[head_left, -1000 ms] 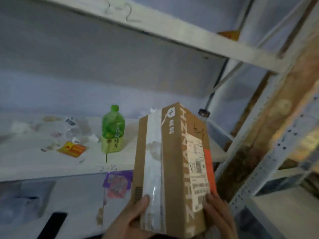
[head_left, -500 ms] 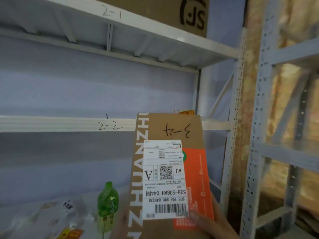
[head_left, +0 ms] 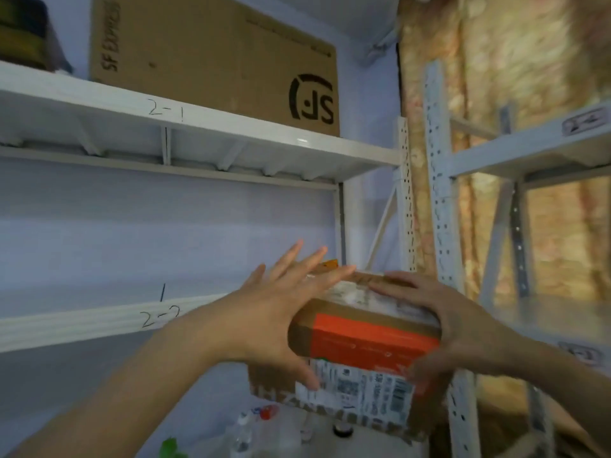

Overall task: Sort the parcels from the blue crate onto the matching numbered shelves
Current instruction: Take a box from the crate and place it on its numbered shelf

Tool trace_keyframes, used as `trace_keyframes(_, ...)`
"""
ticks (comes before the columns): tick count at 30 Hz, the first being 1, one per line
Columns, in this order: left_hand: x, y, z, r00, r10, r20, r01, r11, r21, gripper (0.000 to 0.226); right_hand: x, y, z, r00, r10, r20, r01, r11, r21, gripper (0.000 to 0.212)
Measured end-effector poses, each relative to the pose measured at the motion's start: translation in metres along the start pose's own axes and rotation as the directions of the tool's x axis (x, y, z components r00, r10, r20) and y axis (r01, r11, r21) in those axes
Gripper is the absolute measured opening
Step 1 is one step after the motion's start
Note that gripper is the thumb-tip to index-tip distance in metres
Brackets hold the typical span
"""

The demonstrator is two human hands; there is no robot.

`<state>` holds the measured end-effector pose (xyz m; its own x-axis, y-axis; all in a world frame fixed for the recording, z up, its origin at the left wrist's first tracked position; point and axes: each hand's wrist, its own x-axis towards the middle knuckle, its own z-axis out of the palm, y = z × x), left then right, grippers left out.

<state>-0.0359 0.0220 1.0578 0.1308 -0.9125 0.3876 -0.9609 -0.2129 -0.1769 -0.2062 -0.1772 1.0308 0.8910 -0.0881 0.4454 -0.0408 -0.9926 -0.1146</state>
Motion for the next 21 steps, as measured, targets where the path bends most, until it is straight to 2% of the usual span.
trace_keyframes(2, 0.016, 0.001, 0.005, 0.993, -0.017, 0.121, 0.010, 0.998, 0.061, 0.120, 0.016, -0.002, -0.019, 1.000, -0.002, 0.004, 0.003, 0.975, -0.224, 0.106)
trace_keyframes(4, 0.024, -0.009, 0.016, 0.997, 0.020, 0.073, -0.020, 1.000, 0.005, 0.118, 0.014, -0.010, -0.035, 0.999, -0.005, 0.038, 0.017, 0.951, -0.310, 0.109)
trace_keyframes(9, 0.033, -0.016, 0.032, 0.981, 0.132, -0.144, -0.166, 0.951, -0.259, 0.110, 0.019, -0.018, -0.064, 0.999, 0.015, 0.052, -0.003, 0.974, -0.227, 0.110)
trace_keyframes(11, 0.036, -0.014, 0.040, 0.968, 0.070, -0.242, -0.176, 0.876, -0.449, 0.106, 0.007, -0.020, -0.068, 0.992, 0.092, -0.081, -0.100, 0.991, -0.091, 0.107)
trace_keyframes(12, 0.038, -0.011, 0.043, 0.952, -0.003, -0.305, -0.183, 0.795, -0.579, 0.105, -0.002, -0.019, -0.068, 0.968, 0.126, -0.219, -0.118, 0.992, 0.050, 0.103)
trace_keyframes(14, 0.043, 0.000, 0.049, 0.913, -0.161, -0.375, -0.249, 0.508, -0.825, 0.099, -0.026, -0.016, -0.065, 0.865, 0.259, -0.430, -0.088, 0.922, 0.377, 0.103)
trace_keyframes(16, 0.056, 0.017, 0.050, 0.899, -0.220, -0.380, -0.361, 0.122, -0.925, 0.081, -0.049, -0.021, -0.053, 0.819, 0.388, -0.422, -0.102, 0.822, 0.560, 0.114)
trace_keyframes(17, 0.064, 0.027, 0.049, 0.913, -0.212, -0.349, -0.364, -0.038, -0.930, 0.074, -0.057, -0.027, -0.044, 0.826, 0.420, -0.376, -0.126, 0.787, 0.604, 0.117)
trace_keyframes(18, 0.070, 0.039, 0.048, 0.932, -0.186, -0.310, -0.340, -0.156, -0.927, 0.072, -0.062, -0.033, -0.033, 0.834, 0.431, -0.345, -0.126, 0.757, 0.642, 0.113)
trace_keyframes(20, 0.086, 0.059, 0.048, 0.951, -0.154, -0.267, -0.300, -0.262, -0.917, 0.072, -0.068, -0.039, -0.018, 0.818, 0.438, -0.373, -0.084, 0.732, 0.676, 0.091)
trace_keyframes(21, 0.095, 0.068, 0.049, 0.952, -0.167, -0.255, -0.295, -0.294, -0.909, 0.070, -0.073, -0.037, -0.015, 0.787, 0.458, -0.413, -0.081, 0.741, 0.667, 0.081)
